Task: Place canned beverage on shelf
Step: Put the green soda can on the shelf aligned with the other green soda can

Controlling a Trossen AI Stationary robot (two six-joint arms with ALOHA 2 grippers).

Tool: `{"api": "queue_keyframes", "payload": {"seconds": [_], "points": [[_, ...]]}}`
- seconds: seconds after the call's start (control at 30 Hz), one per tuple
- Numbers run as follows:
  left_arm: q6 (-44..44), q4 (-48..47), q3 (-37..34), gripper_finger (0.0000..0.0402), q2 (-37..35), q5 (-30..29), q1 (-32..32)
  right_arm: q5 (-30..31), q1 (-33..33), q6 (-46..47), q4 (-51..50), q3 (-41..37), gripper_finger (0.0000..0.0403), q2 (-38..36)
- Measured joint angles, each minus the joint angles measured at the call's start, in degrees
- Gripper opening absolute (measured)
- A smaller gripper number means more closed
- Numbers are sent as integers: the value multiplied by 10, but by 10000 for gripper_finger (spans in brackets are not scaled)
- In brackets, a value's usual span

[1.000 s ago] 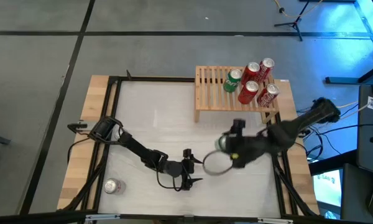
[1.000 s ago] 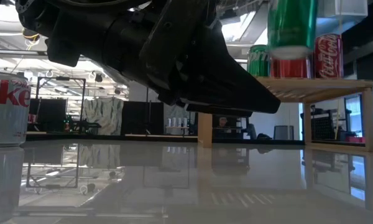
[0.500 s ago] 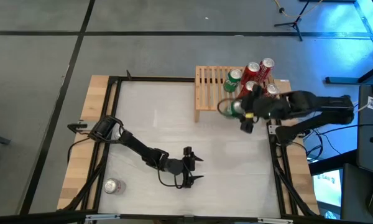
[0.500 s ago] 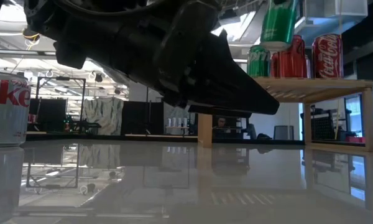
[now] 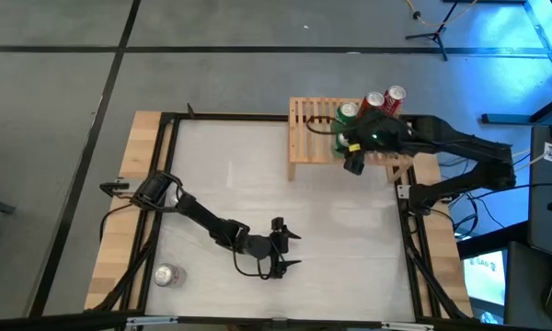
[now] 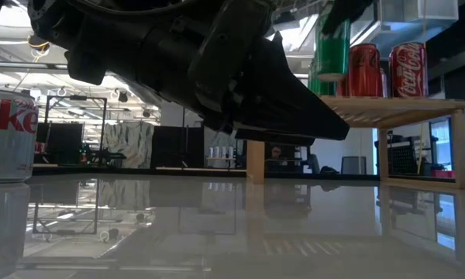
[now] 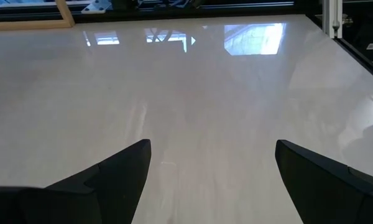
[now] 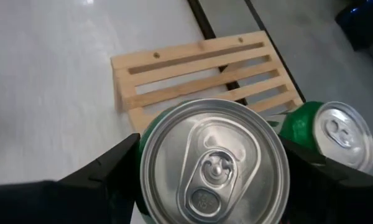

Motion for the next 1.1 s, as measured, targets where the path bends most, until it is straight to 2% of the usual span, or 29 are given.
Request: {"api": "queue_keyframes", "payload": {"seconds": [0.47, 0.87, 1.1], "points": [[-2, 0, 0, 334, 0, 0, 0, -56, -61, -43, 2, -11, 286, 33], [-2, 0, 0, 334, 0, 0, -3, -60, -71, -55, 3, -22, 287, 33], [-2, 1, 0, 334, 0, 0, -3, -48, -70, -62, 7, -22, 379, 32]]}}
